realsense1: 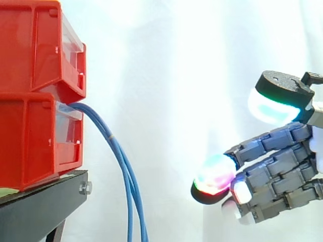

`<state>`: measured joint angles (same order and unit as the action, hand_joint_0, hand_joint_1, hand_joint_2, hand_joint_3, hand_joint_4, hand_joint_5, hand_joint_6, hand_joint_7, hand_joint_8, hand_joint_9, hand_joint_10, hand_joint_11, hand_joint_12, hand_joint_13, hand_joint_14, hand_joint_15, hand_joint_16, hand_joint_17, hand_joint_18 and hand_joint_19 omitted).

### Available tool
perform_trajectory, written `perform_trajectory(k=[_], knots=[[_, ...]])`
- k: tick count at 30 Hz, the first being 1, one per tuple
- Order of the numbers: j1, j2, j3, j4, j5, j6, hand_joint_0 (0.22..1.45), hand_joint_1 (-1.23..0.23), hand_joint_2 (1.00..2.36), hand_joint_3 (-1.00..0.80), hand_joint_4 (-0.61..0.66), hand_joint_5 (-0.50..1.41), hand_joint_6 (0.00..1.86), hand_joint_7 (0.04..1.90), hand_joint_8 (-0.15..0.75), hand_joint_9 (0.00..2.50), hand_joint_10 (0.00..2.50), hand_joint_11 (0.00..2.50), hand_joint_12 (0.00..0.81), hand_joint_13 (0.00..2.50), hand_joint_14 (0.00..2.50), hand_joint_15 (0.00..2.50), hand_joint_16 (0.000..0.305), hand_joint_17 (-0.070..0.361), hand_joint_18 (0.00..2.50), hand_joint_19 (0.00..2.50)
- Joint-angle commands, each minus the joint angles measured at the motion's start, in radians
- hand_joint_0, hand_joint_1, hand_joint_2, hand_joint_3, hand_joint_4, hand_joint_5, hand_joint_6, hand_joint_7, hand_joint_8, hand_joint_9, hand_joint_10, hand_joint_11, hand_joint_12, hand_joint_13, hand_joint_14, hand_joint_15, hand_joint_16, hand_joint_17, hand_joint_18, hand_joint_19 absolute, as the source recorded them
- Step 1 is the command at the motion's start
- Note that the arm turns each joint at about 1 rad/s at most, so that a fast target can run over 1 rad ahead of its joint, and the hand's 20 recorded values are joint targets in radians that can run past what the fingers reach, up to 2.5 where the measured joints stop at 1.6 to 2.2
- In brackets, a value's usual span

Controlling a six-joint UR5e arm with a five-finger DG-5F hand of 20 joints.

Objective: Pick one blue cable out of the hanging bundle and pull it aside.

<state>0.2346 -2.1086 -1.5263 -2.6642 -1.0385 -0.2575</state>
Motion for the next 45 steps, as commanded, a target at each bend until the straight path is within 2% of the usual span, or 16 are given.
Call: perform_trajectory(k=[1, 2, 4, 5, 6, 11, 13, 15, 22, 25, 26, 29, 35, 38, 43, 45], knots=[[0.000, -0.016, 0.002, 0.053, 0.006, -0.022, 0.44, -0.60, 1.00, -0.50, 0.26, -0.21, 0.50, 0.78, 0.348, 0.51, 0.01, 1.08, 0.401, 0.50, 0.01, 0.49, 0.071, 0.160, 0.36, 0.25], [-0.001, -0.042, 0.006, 0.083, 0.005, -0.020, 0.44, -0.60, 1.00, -0.50, 0.27, -0.21, 0.50, 0.78, 0.354, 0.51, 0.01, 1.10, 0.402, 0.50, 0.02, 0.50, 0.071, 0.159, 0.36, 0.25], [-0.001, -0.056, 0.025, 0.089, 0.003, -0.015, 0.44, -0.60, 1.00, -0.50, 0.27, -0.21, 0.50, 0.79, 0.355, 0.50, 0.01, 1.08, 0.401, 0.47, 0.02, 0.49, 0.069, 0.154, 0.32, 0.25], [-0.001, -0.082, 0.046, 0.083, 0.002, -0.008, 0.44, -0.60, 1.00, -0.50, 0.27, -0.21, 0.50, 0.79, 0.352, 0.46, 0.01, 1.02, 0.402, 0.45, 0.01, 0.47, 0.068, 0.153, 0.32, 0.25], [0.000, -0.088, 0.063, 0.072, 0.002, -0.003, 0.44, -0.60, 1.00, -0.50, 0.27, -0.22, 0.50, 0.79, 0.351, 0.41, 0.01, 0.88, 0.402, 0.42, 0.01, 0.44, 0.067, 0.151, 0.29, 0.24], [-0.009, -0.133, 0.149, 0.004, -0.018, 0.015, 0.43, -0.59, 1.00, -0.50, 0.28, -0.22, 0.50, 0.78, 0.342, 0.37, 0.01, 0.70, 0.407, 0.38, 0.01, 0.38, 0.067, 0.151, 0.27, 0.23], [-0.009, -0.134, 0.152, 0.007, -0.032, 0.014, 0.44, -0.58, 1.00, -0.50, 0.28, -0.21, 0.50, 0.79, 0.339, 0.36, 0.01, 0.65, 0.406, 0.37, 0.01, 0.37, 0.067, 0.150, 0.25, 0.23], [-0.008, -0.133, 0.156, 0.046, -0.031, -0.002, 0.44, -0.58, 1.00, -0.50, 0.29, -0.21, 0.50, 0.78, 0.340, 0.36, 0.01, 0.63, 0.405, 0.37, 0.01, 0.36, 0.067, 0.150, 0.25, 0.23], [-0.005, -0.142, 0.156, 0.101, -0.031, -0.020, 0.44, -0.57, 1.00, -0.50, 0.30, -0.21, 0.50, 0.78, 0.332, 0.36, 0.01, 0.52, 0.403, 0.38, 0.01, 0.36, 0.066, 0.148, 0.25, 0.23], [-0.009, -0.177, 0.183, 0.104, -0.034, -0.012, 0.45, -0.57, 1.00, -0.50, 0.31, -0.20, 0.50, 0.78, 0.331, 0.36, 0.01, 0.50, 0.403, 0.38, 0.01, 0.36, 0.065, 0.147, 0.25, 0.23], [-0.009, -0.197, 0.216, 0.075, -0.043, 0.003, 0.45, -0.56, 1.00, -0.50, 0.31, -0.20, 0.50, 0.78, 0.332, 0.36, 0.01, 0.50, 0.403, 0.38, 0.01, 0.35, 0.065, 0.147, 0.25, 0.24], [-0.006, -0.205, 0.222, 0.066, -0.046, -0.006, 0.45, -0.56, 1.00, -0.50, 0.32, -0.20, 0.50, 0.78, 0.336, 0.39, 0.01, 0.48, 0.404, 0.39, 0.01, 0.36, 0.065, 0.146, 0.27, 0.23], [-0.014, -0.260, 0.235, 0.135, -0.058, -0.006, 0.45, -0.56, 1.00, -0.50, 0.33, -0.19, 0.50, 0.78, 0.338, 0.44, 0.01, 0.48, 0.401, 0.43, 0.01, 0.35, 0.064, 0.143, 0.29, 0.24], [-0.011, -0.261, 0.233, 0.179, -0.071, -0.014, 0.45, -0.56, 1.00, -0.50, 0.33, -0.19, 0.50, 0.77, 0.338, 0.45, 0.01, 0.48, 0.401, 0.43, 0.01, 0.36, 0.063, 0.143, 0.30, 0.24], [-0.008, -0.263, 0.235, 0.228, -0.071, -0.071, 0.46, -0.55, 1.00, -0.50, 0.34, -0.19, 0.50, 0.78, 0.339, 0.46, 0.01, 0.48, 0.397, 0.44, 0.01, 0.36, 0.063, 0.142, 0.30, 0.24], [-0.009, -0.289, 0.241, 0.256, -0.071, -0.077, 0.46, -0.55, 1.00, -0.50, 0.34, -0.19, 0.50, 0.78, 0.340, 0.47, 0.01, 0.48, 0.397, 0.44, 0.01, 0.36, 0.063, 0.141, 0.30, 0.25]])
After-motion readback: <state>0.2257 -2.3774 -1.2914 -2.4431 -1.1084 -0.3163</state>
